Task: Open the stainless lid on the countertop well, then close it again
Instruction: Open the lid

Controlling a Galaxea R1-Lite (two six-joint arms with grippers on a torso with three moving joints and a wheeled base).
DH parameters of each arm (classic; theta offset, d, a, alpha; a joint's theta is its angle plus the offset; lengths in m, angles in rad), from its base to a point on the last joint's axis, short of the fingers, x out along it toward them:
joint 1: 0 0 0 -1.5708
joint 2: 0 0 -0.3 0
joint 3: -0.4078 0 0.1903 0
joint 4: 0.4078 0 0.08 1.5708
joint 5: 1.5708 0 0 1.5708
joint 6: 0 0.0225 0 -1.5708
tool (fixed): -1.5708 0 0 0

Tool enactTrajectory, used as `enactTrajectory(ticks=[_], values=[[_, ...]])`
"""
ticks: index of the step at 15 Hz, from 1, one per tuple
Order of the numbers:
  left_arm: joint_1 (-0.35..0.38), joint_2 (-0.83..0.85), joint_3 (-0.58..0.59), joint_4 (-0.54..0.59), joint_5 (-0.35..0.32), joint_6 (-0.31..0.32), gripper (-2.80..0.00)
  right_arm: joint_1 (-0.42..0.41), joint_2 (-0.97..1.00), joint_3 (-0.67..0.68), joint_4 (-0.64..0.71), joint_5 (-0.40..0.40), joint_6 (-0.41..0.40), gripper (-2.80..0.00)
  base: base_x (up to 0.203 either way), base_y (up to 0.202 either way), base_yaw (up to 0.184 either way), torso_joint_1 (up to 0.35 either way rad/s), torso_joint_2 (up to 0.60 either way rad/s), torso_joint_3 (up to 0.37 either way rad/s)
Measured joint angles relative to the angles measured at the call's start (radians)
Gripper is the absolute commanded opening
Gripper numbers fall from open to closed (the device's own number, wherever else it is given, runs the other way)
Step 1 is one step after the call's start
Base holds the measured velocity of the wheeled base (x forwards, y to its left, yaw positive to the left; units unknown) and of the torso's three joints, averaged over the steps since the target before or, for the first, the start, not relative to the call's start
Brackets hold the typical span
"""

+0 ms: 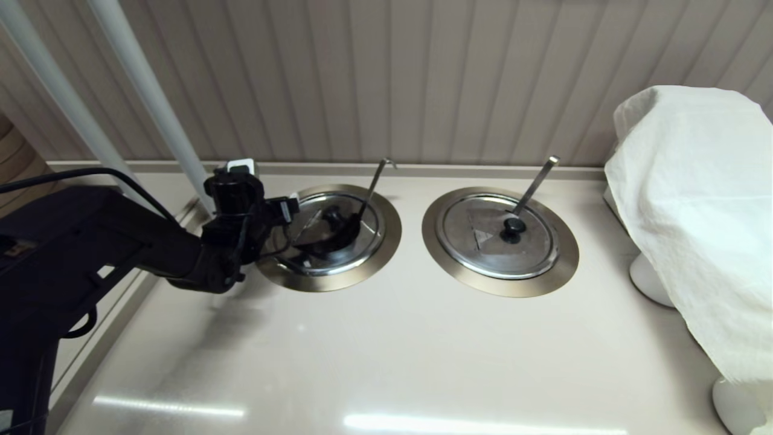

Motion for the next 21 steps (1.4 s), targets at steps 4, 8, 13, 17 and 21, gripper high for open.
enactTrajectory(ticks=[4, 8, 13, 17, 21], values=[[0.031, 0.008, -0.008, -0.126, -0.01, 0.003, 0.0, 0.0, 0.0, 0.0, 0.001, 0.001, 0.0, 0.0, 0.0, 0.0, 0.0, 0.0, 0.0, 0.0], [0.011, -0.004, 0.038, -0.211, -0.036, 0.011, 0.0, -0.002, 0.0, 0.0, 0.0, 0.0, 0.0, 0.0, 0.0, 0.0, 0.0, 0.0, 0.0, 0.0], [-0.025, -0.057, 0.32, -0.393, -0.403, 0.105, 0.0, -0.001, 0.0, 0.0, 0.0, 0.0, 0.0, 0.0, 0.0, 0.0, 0.0, 0.0, 0.0, 0.0], [-0.047, -0.038, 0.365, -0.397, -0.477, 0.195, 0.0, -0.001, 0.0, 0.0, 0.0, 0.0, 0.0, 0.0, 0.0, 0.0, 0.0, 0.0, 0.0, 0.0], [-0.055, -0.018, 0.367, -0.398, -0.479, 0.205, 0.0, -0.002, 0.0, 0.0, 0.0, 0.0, 0.0, 0.0, 0.0, 0.0, 0.0, 0.0, 0.0, 0.0]])
